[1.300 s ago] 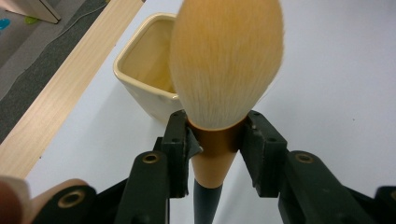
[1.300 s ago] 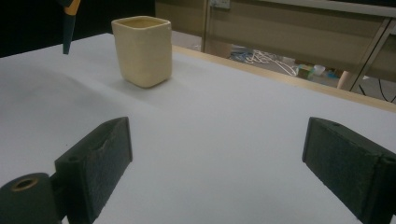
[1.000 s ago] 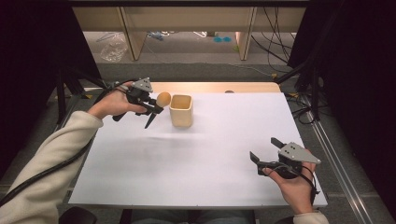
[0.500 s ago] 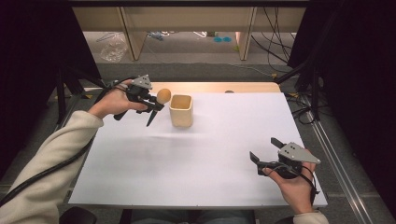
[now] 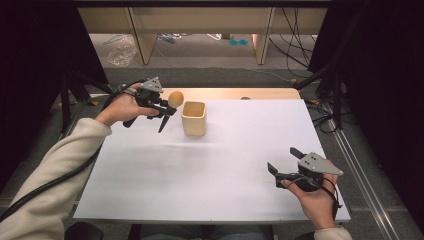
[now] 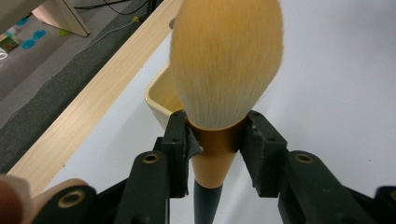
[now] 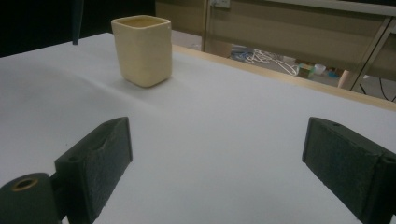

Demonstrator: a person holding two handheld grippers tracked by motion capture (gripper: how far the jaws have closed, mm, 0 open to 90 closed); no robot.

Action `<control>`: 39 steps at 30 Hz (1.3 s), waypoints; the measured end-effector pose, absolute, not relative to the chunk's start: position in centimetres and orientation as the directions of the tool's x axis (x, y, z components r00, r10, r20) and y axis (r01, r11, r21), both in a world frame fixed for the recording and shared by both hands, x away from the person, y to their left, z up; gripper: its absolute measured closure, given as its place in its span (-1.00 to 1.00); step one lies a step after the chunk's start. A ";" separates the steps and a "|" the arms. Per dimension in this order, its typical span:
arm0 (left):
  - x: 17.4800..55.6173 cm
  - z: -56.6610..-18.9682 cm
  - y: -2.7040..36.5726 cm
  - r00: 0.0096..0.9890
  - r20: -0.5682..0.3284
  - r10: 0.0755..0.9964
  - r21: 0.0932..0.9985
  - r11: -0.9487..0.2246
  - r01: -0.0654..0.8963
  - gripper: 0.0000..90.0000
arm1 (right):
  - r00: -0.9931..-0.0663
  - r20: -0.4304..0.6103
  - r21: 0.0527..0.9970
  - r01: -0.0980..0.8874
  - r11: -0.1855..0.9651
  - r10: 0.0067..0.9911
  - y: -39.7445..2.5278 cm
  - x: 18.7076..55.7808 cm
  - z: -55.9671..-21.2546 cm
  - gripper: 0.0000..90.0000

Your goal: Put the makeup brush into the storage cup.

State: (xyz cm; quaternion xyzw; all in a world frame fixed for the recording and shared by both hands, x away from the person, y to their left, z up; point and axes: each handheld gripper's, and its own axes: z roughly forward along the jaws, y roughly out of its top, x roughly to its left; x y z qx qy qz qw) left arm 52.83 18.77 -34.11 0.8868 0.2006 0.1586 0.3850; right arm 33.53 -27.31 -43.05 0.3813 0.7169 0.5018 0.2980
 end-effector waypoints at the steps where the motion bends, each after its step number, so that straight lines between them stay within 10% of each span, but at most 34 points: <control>1: 52.8 -34.1 18.7 0.869 0.124 0.480 0.748 -0.621 0.236 0.44 | -0.531 -0.044 0.947 0.248 0.205 0.846 -27.3 33.5 -43.1 -0.79; 39: 53.1 -33.0 18.2 0.852 0.147 0.503 0.776 -0.593 0.216 0.44 | -0.533 -0.043 0.945 0.252 0.208 0.845 -27.4 33.5 -43.0 -0.79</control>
